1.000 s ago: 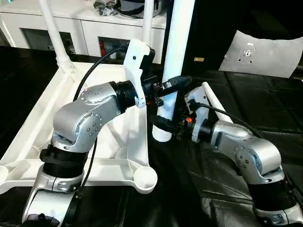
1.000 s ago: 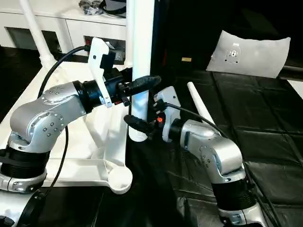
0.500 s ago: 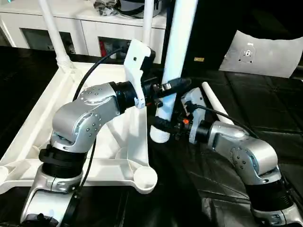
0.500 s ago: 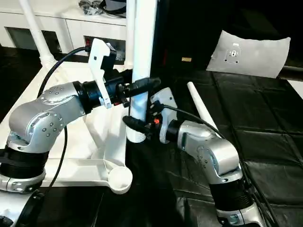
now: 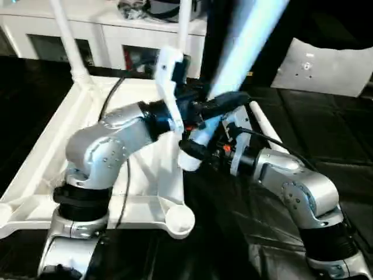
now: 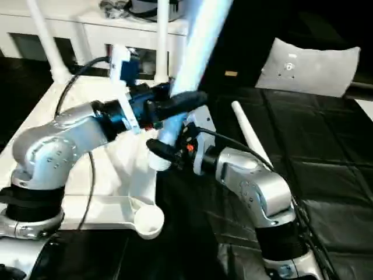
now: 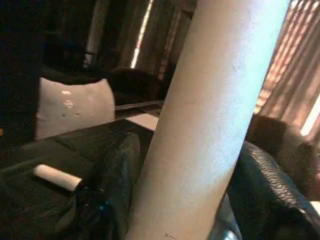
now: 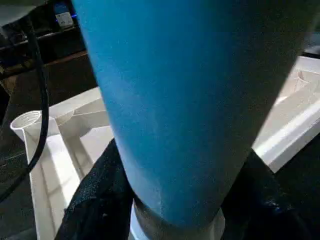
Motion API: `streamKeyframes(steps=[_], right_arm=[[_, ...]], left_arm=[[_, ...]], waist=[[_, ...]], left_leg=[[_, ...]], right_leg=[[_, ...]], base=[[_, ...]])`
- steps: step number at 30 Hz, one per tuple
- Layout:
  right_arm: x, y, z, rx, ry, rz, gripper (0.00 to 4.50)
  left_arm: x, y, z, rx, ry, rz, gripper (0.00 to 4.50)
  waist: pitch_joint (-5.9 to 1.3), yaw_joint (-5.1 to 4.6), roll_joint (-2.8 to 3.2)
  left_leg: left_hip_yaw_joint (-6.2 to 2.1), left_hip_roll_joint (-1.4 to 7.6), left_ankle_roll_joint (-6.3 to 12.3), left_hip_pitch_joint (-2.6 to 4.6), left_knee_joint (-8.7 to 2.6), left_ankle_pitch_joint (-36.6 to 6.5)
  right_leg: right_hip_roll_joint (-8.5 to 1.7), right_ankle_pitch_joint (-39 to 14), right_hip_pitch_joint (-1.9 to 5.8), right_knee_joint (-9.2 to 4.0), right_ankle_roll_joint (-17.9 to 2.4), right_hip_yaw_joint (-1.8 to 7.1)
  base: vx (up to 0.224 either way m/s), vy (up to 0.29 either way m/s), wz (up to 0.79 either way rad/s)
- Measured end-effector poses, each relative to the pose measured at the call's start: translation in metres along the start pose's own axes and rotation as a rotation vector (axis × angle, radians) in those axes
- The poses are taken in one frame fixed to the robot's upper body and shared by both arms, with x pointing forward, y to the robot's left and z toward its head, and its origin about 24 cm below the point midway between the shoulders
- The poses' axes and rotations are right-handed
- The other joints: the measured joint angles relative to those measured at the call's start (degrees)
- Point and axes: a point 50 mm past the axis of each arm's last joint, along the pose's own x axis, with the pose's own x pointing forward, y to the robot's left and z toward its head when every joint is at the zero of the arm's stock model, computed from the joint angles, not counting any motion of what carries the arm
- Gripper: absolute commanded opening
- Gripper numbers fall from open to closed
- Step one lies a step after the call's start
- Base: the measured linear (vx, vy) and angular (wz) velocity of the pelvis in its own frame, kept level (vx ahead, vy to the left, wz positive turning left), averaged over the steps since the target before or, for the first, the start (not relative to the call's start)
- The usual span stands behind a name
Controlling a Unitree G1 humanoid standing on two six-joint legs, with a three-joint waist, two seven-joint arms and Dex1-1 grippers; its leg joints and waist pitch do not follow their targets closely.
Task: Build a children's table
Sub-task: Pick table leg
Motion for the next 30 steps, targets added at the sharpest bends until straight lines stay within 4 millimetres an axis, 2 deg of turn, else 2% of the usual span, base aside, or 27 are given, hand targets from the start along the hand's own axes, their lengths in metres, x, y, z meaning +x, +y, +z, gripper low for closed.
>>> streamKeyframes(steps=[2, 6, 8, 11, 14, 19, 21, 27, 30], right_arm=[[0.001, 0.001, -0.001, 0.004, -0.011, -0.001, 1.92], [0.005, 0.003, -0.002, 0.02, -0.033, -0.038, 1.92], [0.006, 0.002, -0.002, 0.019, -0.033, -0.054, 1.92], [0.004, -0.003, -0.004, 0.028, -0.033, -0.099, 1.92], [-0.004, -0.017, -0.015, 0.089, -0.036, -0.231, 1.91], [-0.013, -0.021, -0.019, 0.116, -0.071, -0.312, 1.91], [-0.018, -0.018, -0.02, 0.105, -0.091, -0.325, 1.91], [-0.03, -0.007, -0.03, 0.089, -0.096, -0.361, 1.91], [-0.038, -0.005, -0.039, 0.077, -0.076, -0.43, 1.91]], left_arm=[[-0.001, -0.002, 0.0, -0.002, -0.005, -0.002, 3.37], [0.0, -0.003, -0.001, -0.007, -0.019, 0.013, 3.52], [0.0, -0.003, -0.001, -0.012, -0.036, 0.016, 3.89], [0.0, -0.005, 0.004, -0.045, -0.099, -0.008, 3.97], [-0.005, -0.016, 0.02, -0.063, -0.213, -0.094, 3.99], [-0.023, -0.016, 0.028, -0.056, -0.259, -0.089, 3.99], [-0.036, -0.012, 0.019, -0.028, -0.199, -0.039, 3.99], [-0.074, 0.011, -0.029, 0.123, 0.093, 0.257, 3.99], [-0.086, 0.021, -0.048, 0.102, 0.098, 0.428, 3.99]], waist=[[0.0, -0.04, 0.0], [0.0, -0.01, 0.0], [0.0, 0.0, 0.0], [0.0, -0.01, 0.0], [0.0, 0.12, 0.0], [-0.02, -0.37, 0.11], [-0.07, -0.45, 0.2], [-0.13, -0.2, 0.39], [-0.13, -0.16, 0.49]], left_leg=[[0.0, 0.01, 0.0, 0.01, 0.0, 0.0], [0.0, 0.01, 0.0, 0.0, 0.0, 0.0], [0.0, 0.0, 0.0, 0.0, 0.0, 0.0], [0.0, 0.0, -0.01, 0.0, 0.0, 0.0], [0.0, 0.0, -0.01, -0.01, 0.0, 0.0], [0.0, 0.01, -0.02, 0.01, -0.04, 0.0], [0.0, 0.01, -0.02, 0.04, -0.11, 0.0], [0.0, 0.02, -0.03, 0.01, -0.14, 0.0], [0.0, -0.02, -0.05, -0.06, -0.09, 0.0]], right_leg=[[0.0, 0.0, 0.0, 0.01, 0.0, -0.01], [0.0, 0.0, 0.0, -0.01, 0.0, 0.0], [0.0, 0.0, 0.0, -0.01, 0.0, 0.0], [0.0, 0.0, 0.0, -0.01, 0.0, -0.01], [0.0, 0.0, 0.0, -0.02, 0.0, 0.0], [0.04, 0.0, -0.04, 0.01, 0.0, 0.03], [0.05, 0.0, -0.05, 0.0, 0.0, 0.04], [0.05, 0.0, -0.06, -0.1, 0.2, 0.07], [0.01, 0.1, -0.11, -0.09, 0.3, 0.07]], base=[[0.0, 0.0, 0.0], [0.0, 0.0, 0.0], [0.0, 0.0, 0.0], [0.0, 0.0, 0.0], [0.0, 0.0, 0.0], [0.0, 0.0, 0.0], [0.0, 0.0, 0.0], [0.0, 0.0, 0.0], [0.0, 0.0, 0.0]])
